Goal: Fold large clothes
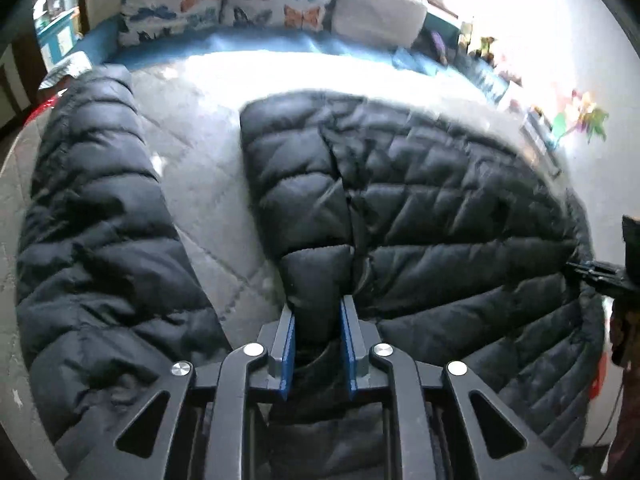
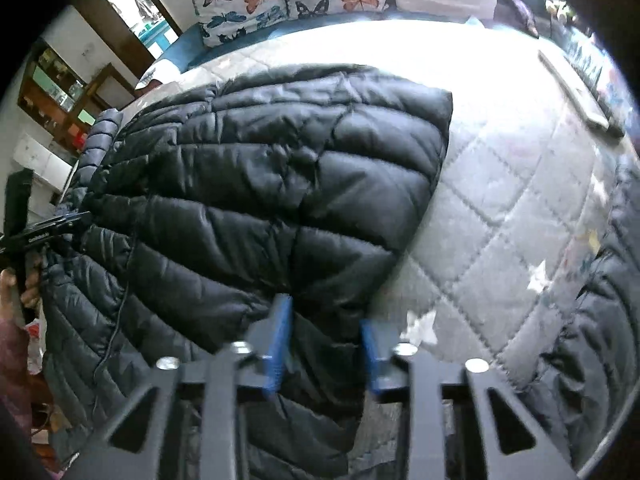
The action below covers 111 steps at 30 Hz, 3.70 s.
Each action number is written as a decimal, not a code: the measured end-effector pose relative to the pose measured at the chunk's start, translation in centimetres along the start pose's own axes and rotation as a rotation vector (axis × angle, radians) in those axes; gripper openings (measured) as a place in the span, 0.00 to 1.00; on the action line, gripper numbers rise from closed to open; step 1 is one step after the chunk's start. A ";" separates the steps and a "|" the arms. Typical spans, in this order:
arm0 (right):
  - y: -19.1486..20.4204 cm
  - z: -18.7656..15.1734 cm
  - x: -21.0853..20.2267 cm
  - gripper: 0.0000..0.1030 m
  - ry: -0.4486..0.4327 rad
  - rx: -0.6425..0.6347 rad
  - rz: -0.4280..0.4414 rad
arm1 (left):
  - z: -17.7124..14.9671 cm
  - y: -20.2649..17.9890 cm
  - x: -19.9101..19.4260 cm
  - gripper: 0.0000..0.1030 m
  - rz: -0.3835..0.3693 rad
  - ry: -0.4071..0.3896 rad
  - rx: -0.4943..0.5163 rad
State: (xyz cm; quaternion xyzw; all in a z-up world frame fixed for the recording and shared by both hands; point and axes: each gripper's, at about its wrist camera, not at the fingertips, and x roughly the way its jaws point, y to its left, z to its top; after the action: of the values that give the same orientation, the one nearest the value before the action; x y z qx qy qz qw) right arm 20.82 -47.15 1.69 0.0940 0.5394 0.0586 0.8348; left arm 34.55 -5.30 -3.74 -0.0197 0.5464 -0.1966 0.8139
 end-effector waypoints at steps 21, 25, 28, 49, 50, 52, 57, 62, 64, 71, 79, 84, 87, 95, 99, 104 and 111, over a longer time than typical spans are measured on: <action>3.7 3.5 -3.9 0.24 -0.010 -0.133 -0.126 | 0.0 0.9 -3.8 0.30 0.174 -0.078 0.026; 6.4 2.3 -6.5 0.30 -0.011 -0.190 -0.150 | -2.5 -1.3 -7.5 0.30 0.134 -0.090 0.099; 8.3 0.1 -8.5 0.40 -0.020 -0.248 -0.172 | -6.0 -3.5 -9.4 0.30 0.074 -0.068 0.147; 17.2 -14.1 -1.0 0.57 0.111 -0.532 -0.083 | -28.3 -18.4 -8.1 0.30 -0.151 -0.042 0.609; 17.5 -13.7 -1.6 0.57 0.092 -0.537 -0.083 | -28.4 -18.2 -8.0 0.30 -0.150 -0.042 0.610; 18.7 -12.7 -3.1 0.57 0.027 -0.563 -0.076 | -28.8 -17.7 -8.0 0.30 -0.167 -0.050 0.594; 21.8 -12.3 -1.7 0.57 -0.017 -0.580 0.026 | -28.6 -16.5 -8.1 0.30 -0.213 -0.043 0.543; 21.8 -14.5 3.4 0.58 0.062 -0.596 0.022 | -27.3 -14.3 -10.2 0.30 -0.242 -0.035 0.477; 21.5 -13.9 3.1 0.59 0.079 -0.580 0.038 | -26.4 -13.0 -11.4 0.30 -0.228 -0.060 0.448; 22.9 -12.4 1.0 0.59 0.005 -0.591 0.077 | -19.5 -3.5 -15.0 0.30 -0.138 -0.172 0.200; 23.4 -13.6 3.4 0.69 0.064 -0.594 0.116 | -9.8 5.8 -12.1 0.30 -0.127 -0.185 0.001; 23.2 -13.4 3.6 0.75 0.080 -0.607 0.129 | -6.0 8.3 -7.0 0.30 -0.188 -0.134 -0.081; 23.8 -13.5 3.8 0.79 0.080 -0.630 0.120 | -5.3 9.4 -3.8 0.30 -0.199 -0.084 -0.135; 23.8 -13.7 3.9 0.83 0.090 -0.620 0.135 | -2.8 10.6 -8.2 0.31 -0.207 -0.175 -0.105; 23.9 -13.7 4.0 0.85 0.089 -0.622 0.130 | -0.3 14.0 -9.9 0.68 -0.049 -0.251 -0.175; 23.8 -13.6 4.2 0.86 0.092 -0.609 0.140 | 2.3 19.8 -8.0 0.73 0.039 -0.228 -0.336; 23.9 -13.4 4.4 0.88 0.106 -0.610 0.145 | 2.8 26.3 -4.3 0.73 -0.111 -0.209 -0.568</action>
State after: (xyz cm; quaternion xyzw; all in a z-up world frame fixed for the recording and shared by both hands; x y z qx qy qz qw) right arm 10.48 -21.74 -2.35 -0.1258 0.5316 0.2821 0.7886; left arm 43.53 19.91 -5.27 -0.2962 0.4910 -0.0769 0.8156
